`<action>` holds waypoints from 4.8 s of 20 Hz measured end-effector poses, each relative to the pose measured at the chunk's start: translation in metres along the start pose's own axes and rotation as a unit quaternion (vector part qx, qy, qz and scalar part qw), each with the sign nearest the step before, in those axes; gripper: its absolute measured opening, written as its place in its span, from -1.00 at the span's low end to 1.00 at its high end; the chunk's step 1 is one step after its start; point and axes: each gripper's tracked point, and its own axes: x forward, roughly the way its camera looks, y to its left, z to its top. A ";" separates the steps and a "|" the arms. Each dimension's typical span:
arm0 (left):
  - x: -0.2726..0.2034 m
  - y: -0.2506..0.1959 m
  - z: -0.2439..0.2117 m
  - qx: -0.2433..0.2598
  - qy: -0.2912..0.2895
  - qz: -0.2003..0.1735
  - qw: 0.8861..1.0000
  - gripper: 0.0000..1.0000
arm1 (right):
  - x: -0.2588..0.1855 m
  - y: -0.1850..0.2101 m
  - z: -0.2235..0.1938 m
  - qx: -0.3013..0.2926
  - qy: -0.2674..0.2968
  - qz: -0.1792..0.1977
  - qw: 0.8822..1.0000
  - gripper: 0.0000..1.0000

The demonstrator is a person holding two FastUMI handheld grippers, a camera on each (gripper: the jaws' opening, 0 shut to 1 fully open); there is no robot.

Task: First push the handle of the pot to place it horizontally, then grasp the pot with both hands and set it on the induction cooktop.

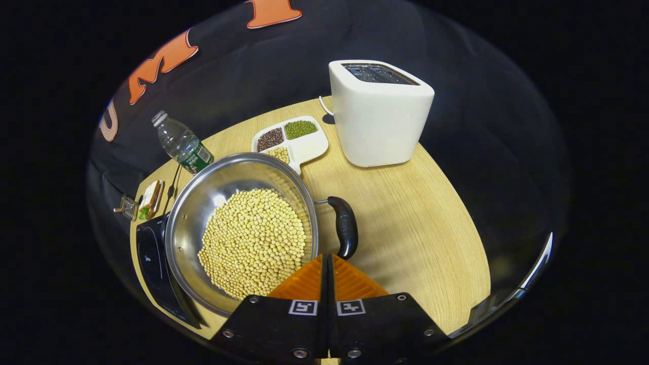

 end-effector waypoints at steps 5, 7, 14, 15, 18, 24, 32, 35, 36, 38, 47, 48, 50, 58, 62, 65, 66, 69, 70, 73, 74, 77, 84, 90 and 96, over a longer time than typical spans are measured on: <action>0.010 -0.018 -0.023 0.004 0.021 -0.020 1.000 0.97 | 0.007 0.000 0.014 0.005 -0.008 -0.003 1.000 -1.00; 0.017 -0.030 -0.037 0.012 0.036 -0.032 0.999 0.89 | 0.008 0.001 0.020 0.006 -0.014 -0.004 1.000 -1.00; 0.049 -0.095 -0.105 -0.015 0.114 -0.091 0.989 0.99 | 0.010 0.005 0.033 0.027 -0.029 0.011 0.999 -1.00; 0.052 -0.107 -0.118 -0.016 0.128 -0.102 0.986 0.99 | 0.006 0.006 0.037 0.027 -0.038 0.014 0.999 -1.00; 0.060 -0.142 -0.156 -0.017 0.174 -0.133 0.976 0.94 | -0.007 0.012 0.045 0.027 -0.055 0.025 0.998 -0.99; 0.083 -0.209 -0.236 -0.046 0.282 -0.177 0.942 0.95 | -0.023 0.029 0.047 0.001 -0.064 0.041 0.997 -0.48; 0.108 -0.270 -0.339 -0.071 0.418 -0.194 0.884 0.96 | -0.010 0.023 0.047 -0.015 -0.061 0.029 0.998 0.57; 0.118 -0.278 -0.384 -0.050 0.448 -0.189 0.872 0.97 | -0.004 0.019 0.047 -0.022 -0.061 0.022 0.998 0.62; 0.122 -0.280 -0.394 -0.047 0.453 -0.187 0.870 0.97 | 0.000 0.018 0.047 -0.026 -0.062 0.018 0.998 0.61; 0.126 -0.285 -0.409 -0.050 0.459 -0.182 0.868 0.97 | 0.007 0.018 0.046 -0.033 -0.062 0.015 0.997 0.62; 0.139 -0.300 -0.446 -0.012 0.444 -0.153 0.883 0.92 | 0.039 0.012 0.041 -0.093 -0.085 -0.022 0.992 0.69; 0.142 -0.299 -0.447 -0.010 0.439 -0.149 0.886 0.88 | 0.041 0.012 0.043 -0.095 -0.092 -0.022 0.991 0.68; 0.146 -0.295 -0.450 -0.008 0.431 -0.134 0.892 0.84 | 0.046 0.013 0.044 -0.100 -0.102 -0.024 0.989 0.68; 0.162 -0.292 -0.447 -0.024 0.397 -0.107 0.911 0.43 | 0.054 0.009 0.049 -0.118 -0.147 -0.038 0.981 0.48; 0.165 -0.290 -0.443 -0.023 0.377 -0.098 0.921 0.41 | 0.052 0.010 0.049 -0.107 -0.162 -0.036 0.980 0.40; 0.161 -0.288 -0.437 -0.005 0.362 -0.094 0.927 0.39 | 0.046 0.010 0.047 -0.104 -0.174 -0.040 0.978 0.31; 0.161 -0.287 -0.434 -0.005 0.358 -0.092 0.929 0.39 | 0.042 0.009 0.045 -0.103 -0.175 -0.042 0.978 0.31; 0.153 -0.279 -0.419 -0.014 0.352 -0.089 0.931 0.39 | 0.028 0.014 0.048 -0.106 -0.190 -0.044 0.975 0.30; 0.151 -0.275 -0.411 -0.017 0.348 -0.088 0.933 0.39 | 0.023 0.015 0.051 -0.108 -0.198 -0.047 0.973 0.31; 0.145 -0.261 -0.392 -0.036 0.339 -0.081 0.937 0.39 | 0.010 0.015 0.054 -0.117 -0.219 -0.052 0.967 0.29; 0.141 -0.255 -0.384 -0.038 0.335 -0.080 0.938 0.39 | 0.007 0.016 0.054 -0.119 -0.225 -0.053 0.966 0.30; 0.132 -0.228 -0.360 -0.040 0.320 -0.071 0.944 0.38 | 0.019 0.019 0.052 -0.122 -0.235 -0.046 0.963 0.21; 0.113 -0.145 -0.317 -0.034 0.297 -0.038 0.953 0.32 | 0.031 0.020 0.058 -0.146 -0.246 -0.018 0.958 0.29; 0.097 -0.068 -0.302 -0.020 0.295 0.003 0.955 0.37 | 0.041 0.024 0.065 -0.171 -0.244 0.019 0.954 0.30; 0.085 -0.009 -0.299 -0.019 0.296 0.036 0.954 0.37 | 0.044 0.020 0.073 -0.193 -0.247 0.043 0.949 0.29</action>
